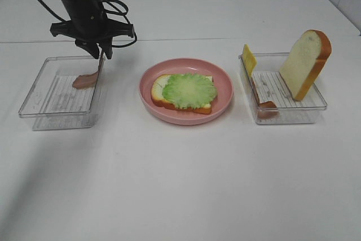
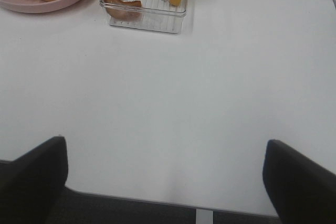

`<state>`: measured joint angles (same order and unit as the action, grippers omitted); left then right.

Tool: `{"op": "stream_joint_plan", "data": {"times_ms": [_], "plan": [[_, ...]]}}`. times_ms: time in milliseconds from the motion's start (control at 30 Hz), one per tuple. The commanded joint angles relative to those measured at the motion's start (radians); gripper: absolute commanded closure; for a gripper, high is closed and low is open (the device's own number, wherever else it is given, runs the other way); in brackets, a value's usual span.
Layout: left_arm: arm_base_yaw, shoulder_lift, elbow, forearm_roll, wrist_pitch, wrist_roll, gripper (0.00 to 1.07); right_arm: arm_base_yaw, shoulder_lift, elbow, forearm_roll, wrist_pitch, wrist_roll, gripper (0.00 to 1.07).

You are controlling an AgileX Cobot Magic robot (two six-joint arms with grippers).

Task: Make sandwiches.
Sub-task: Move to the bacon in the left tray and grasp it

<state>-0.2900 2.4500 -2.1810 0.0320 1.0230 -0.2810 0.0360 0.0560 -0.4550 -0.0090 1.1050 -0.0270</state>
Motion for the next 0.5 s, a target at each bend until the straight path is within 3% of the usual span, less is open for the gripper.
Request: {"op": "stream_joint_plan", "data": {"times_ms": [33,500], "plan": [[0.001,-0.002,0.002,0.005,0.005,-0.01,1.03,0.0,-0.003,0.001,0.003,-0.004,0.0,0.09],[0.001,-0.005,-0.02,0.025,0.073,-0.012,1.07,0.0,-0.003,0.001,0.003,-0.004,0.0,0.09]]}}
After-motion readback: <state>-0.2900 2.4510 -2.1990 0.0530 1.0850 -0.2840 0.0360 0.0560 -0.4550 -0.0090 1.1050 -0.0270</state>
